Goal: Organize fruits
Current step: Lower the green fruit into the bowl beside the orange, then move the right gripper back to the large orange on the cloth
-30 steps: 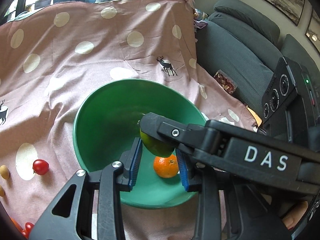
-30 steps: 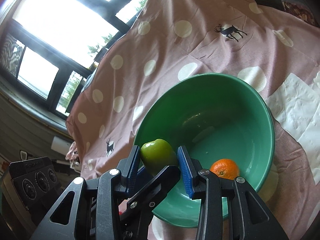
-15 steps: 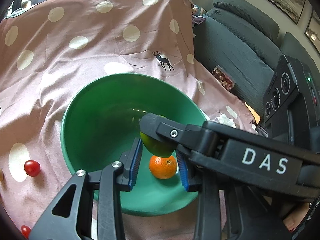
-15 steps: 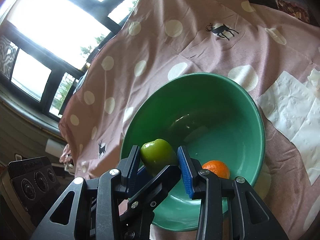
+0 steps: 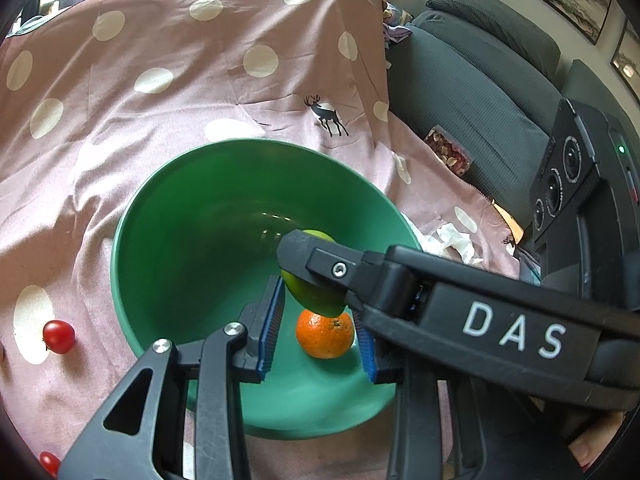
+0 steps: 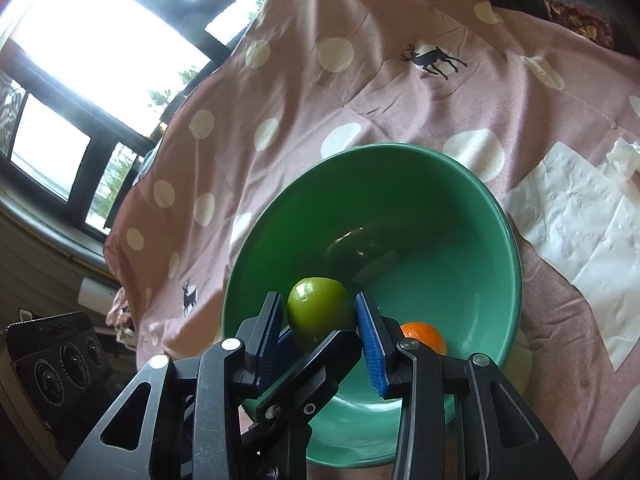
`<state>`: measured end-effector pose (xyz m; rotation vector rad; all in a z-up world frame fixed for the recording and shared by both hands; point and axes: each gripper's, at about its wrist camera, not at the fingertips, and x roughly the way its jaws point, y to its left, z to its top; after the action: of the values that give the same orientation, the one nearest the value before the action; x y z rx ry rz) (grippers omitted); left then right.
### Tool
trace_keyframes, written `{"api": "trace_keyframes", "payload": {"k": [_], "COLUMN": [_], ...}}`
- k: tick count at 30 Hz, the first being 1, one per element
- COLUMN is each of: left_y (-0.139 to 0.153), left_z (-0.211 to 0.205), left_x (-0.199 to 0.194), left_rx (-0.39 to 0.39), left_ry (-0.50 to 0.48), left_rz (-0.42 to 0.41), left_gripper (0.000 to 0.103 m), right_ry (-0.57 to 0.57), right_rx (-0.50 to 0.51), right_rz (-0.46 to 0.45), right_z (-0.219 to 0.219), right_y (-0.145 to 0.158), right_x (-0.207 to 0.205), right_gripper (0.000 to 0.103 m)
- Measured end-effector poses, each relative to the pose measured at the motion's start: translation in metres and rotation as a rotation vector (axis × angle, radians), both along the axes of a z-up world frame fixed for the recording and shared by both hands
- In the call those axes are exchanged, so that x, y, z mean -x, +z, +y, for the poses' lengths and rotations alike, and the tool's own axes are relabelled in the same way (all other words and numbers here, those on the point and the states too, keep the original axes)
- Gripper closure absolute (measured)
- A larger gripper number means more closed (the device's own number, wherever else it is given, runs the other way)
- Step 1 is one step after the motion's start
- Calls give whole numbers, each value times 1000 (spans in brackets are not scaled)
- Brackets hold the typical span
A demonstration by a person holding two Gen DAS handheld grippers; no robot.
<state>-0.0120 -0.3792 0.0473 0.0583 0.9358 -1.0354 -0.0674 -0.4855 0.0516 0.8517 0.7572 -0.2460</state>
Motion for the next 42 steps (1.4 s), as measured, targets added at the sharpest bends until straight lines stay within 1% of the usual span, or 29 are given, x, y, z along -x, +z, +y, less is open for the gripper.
{"api": "trace_keyframes", "payload": {"k": [10,25,30,31,35,36,37,39,41,42], "left_y": [-2,-8,-5,-2,8,11,14,21,26,28], "left_z": [-1,-3,0,2,18,25,31,48,69,80], "left_x": [-2,-1,3,4,7,7,7,7,7,6], "left_rx": [-3,-16,-16,-18,-25,-21,-19,-20,-27,-37], "left_ry": [-3,17,35,43,104,120,133,167,219,255], "left_rz": [5,25,14,1,-45,-50,-55,-68,-86,-93], "left_gripper": [70,71,68,67,52,51,50,41,35,34], "right_ry": [-5,-22,-47,-51,-74,-83,-95,-131,-163,-172], "right_rx": [17,96,128,138,184,203,226,285,341,361], "right_rz": [15,69,78,81,55,47,41,42,50,45], "right_z": [0,5,4,4,4,4,5,7,9,9], "right_y": [0,2,5,6,13,15,17,20,20,19], "right_x": [-1,-5,-4,-4,0,0,1,-2,-7,-10], "right_gripper": [62,62,62,62,62,62,62,62,62,62]}}
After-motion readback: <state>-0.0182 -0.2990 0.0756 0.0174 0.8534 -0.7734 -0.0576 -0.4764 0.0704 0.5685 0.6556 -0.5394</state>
